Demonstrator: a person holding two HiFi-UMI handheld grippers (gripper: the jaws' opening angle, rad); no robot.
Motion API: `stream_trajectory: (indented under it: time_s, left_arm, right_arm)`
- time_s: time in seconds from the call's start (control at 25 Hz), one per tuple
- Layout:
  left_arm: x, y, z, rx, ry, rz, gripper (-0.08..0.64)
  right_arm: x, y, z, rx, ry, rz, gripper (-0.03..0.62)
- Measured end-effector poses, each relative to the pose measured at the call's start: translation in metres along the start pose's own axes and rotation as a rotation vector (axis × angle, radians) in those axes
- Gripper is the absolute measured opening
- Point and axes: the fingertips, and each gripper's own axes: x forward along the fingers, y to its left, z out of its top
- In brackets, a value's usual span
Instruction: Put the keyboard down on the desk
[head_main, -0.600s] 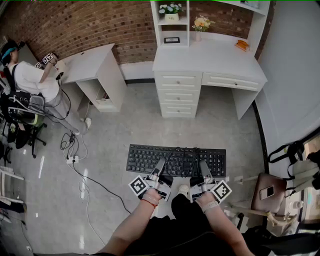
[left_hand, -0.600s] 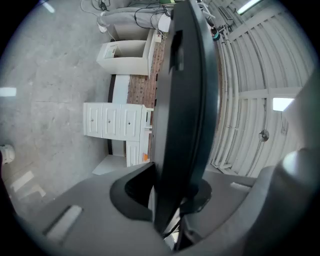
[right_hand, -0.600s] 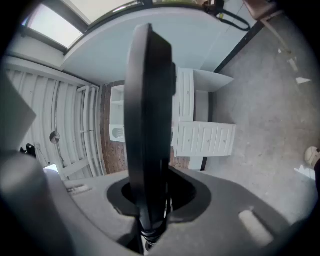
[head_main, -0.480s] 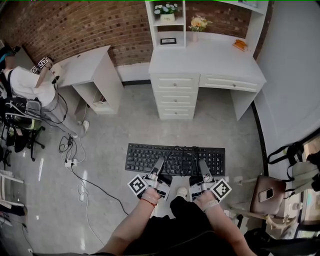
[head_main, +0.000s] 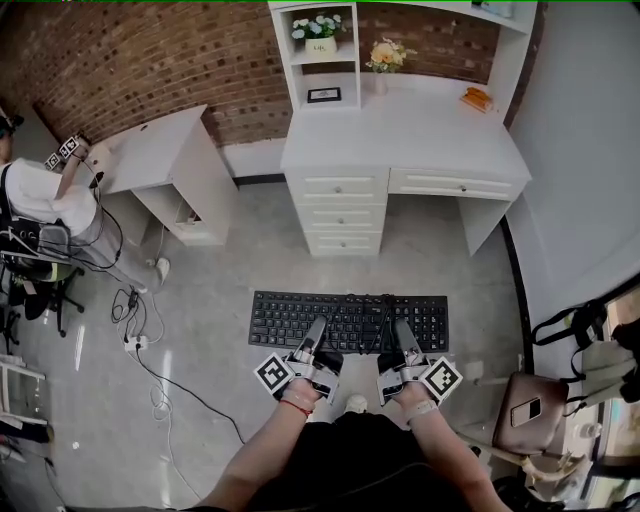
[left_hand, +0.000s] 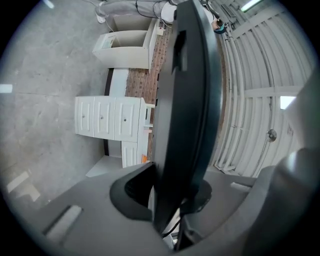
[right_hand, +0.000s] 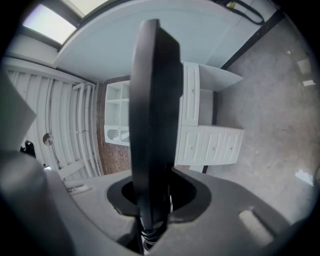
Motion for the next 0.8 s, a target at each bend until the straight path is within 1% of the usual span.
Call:
stream_trajectory:
  time_s: [0.16, 0.32, 0.48, 0.6, 0.8]
  left_arm:
    - [0.012, 0.003, 0.005, 0.004, -0.008, 0.003, 0.074]
    - [0.021, 0.006, 0.013, 0.014, -0.013, 0.017, 0.074]
    - [0.045, -0.003, 0.017, 0.018, -0.004, -0.006, 0.074]
    - [0.062, 0.0, 0.019, 0.022, 0.004, -0.003, 0.074]
    - [0.092, 0.013, 0.028, -0.013, -0.005, 0.01, 0.074]
  right_arm:
    - [0.014, -0.004, 0.007, -0.006, 0.018, 0.0, 0.08]
    - [0.026, -0.006, 0.009, 0.018, 0.047, -0.006, 0.08]
    - [0.046, 0.003, 0.02, 0.042, 0.044, 0.02, 0.08]
    - [0.058, 0.002, 0.031, 0.054, 0.035, 0.022, 0.08]
    - [0.085, -0.011, 0.047, 0.037, 0.04, -0.008, 0.08]
